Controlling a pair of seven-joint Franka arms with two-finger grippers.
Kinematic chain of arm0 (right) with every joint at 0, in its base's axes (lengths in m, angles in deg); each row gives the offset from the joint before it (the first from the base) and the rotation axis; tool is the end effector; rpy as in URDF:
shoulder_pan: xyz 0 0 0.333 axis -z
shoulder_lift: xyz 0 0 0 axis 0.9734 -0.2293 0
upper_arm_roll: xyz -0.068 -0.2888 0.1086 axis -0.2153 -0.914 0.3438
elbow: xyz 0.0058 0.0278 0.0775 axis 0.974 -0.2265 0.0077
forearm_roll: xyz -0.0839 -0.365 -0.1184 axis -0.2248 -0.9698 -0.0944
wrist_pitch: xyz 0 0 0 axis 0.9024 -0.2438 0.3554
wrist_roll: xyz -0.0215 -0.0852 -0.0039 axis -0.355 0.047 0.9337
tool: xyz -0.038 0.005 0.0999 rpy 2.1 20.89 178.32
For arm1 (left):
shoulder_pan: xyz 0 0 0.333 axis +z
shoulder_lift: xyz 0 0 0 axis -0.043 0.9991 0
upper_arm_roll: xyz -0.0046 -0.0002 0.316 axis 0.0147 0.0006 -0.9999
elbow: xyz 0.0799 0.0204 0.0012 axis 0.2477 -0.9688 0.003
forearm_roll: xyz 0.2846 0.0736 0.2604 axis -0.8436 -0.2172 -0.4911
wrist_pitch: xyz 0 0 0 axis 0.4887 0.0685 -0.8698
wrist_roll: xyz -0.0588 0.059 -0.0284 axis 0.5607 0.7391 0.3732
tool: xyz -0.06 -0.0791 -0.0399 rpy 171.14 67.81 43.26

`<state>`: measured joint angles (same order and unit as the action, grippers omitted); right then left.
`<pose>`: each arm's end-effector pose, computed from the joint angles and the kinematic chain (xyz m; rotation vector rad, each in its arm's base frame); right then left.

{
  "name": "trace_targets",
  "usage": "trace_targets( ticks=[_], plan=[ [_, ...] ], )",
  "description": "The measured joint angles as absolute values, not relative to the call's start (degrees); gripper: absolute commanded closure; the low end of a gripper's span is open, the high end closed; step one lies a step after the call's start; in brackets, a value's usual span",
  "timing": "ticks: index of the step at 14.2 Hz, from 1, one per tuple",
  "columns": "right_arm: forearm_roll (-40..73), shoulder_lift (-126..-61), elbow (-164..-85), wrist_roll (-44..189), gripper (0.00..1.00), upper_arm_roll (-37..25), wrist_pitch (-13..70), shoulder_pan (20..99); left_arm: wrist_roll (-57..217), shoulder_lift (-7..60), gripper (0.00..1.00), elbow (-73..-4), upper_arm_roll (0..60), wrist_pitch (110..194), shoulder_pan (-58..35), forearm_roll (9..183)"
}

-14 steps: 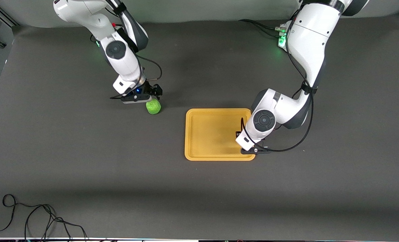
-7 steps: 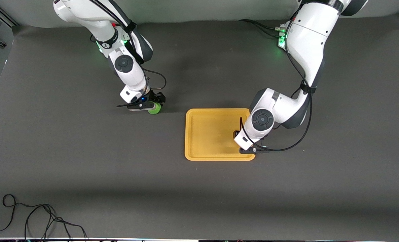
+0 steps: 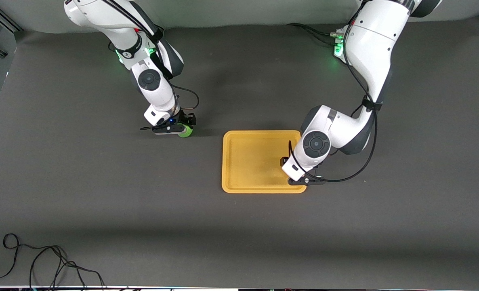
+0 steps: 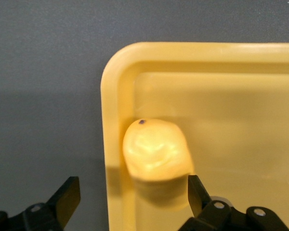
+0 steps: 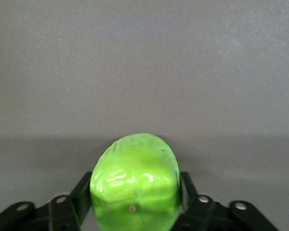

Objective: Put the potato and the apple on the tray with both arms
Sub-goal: 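Release the potato on the tray and withdraw the left gripper, then carry the green apple with the right gripper onto the tray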

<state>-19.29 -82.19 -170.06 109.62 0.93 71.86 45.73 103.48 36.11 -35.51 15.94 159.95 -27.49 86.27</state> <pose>0.3940 0.2496 0.1996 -3.1121 0.0242 -0.0338 0.5819 -0.3182 0.2300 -3.0987 -0.0348 0.1979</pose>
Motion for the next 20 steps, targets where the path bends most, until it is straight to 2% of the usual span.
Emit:
trace_targets(
  ticks=[2,4,8,11,13,17,20],
  plan=[
    [-19.3,-81.9,-168.9,109.6,0.6,-0.1,71.5,45.7,103.5,34.1,0.01,-35.3,15.7,156.5,-27.4,86.2],
    [-19.4,-80.6,-166.4,109.4,0.6,-1.5,67.6,45.8,102.8,31.0,0.01,-34.8,15.0,151.8,-26.8,86.0],
    [-19.4,-74.3,-156.8,108.8,0.6,-3.9,48.5,45.8,92.5,21.8,0.0,-33.9,14.3,143.6,-17.9,86.0],
    [-19.4,-70.3,-146.2,108.7,0.6,-4.5,31.9,45.8,80.8,13.9,0.0,-34.0,14.0,138.7,-8.6,86.0],
    [-19.4,-69.7,-138.4,108.7,0.6,-4.6,23.9,45.8,73.1,9.4,0.0,-34.3,13.9,137.6,-3.9,86.0],
    [-19.4,-71.9,-126.8,109.0,0.6,-4.3,19.5,45.3,63.3,2.1,0.0,-38.9,13.9,138.1,1.5,86.1],
    [-19.3,-79.8,-115.7,114.7,0.61,-3.9,17.3,41.6,62.9,1.4,0.0,-40.6,14.0,138.2,1.9,86.1]
  ],
)
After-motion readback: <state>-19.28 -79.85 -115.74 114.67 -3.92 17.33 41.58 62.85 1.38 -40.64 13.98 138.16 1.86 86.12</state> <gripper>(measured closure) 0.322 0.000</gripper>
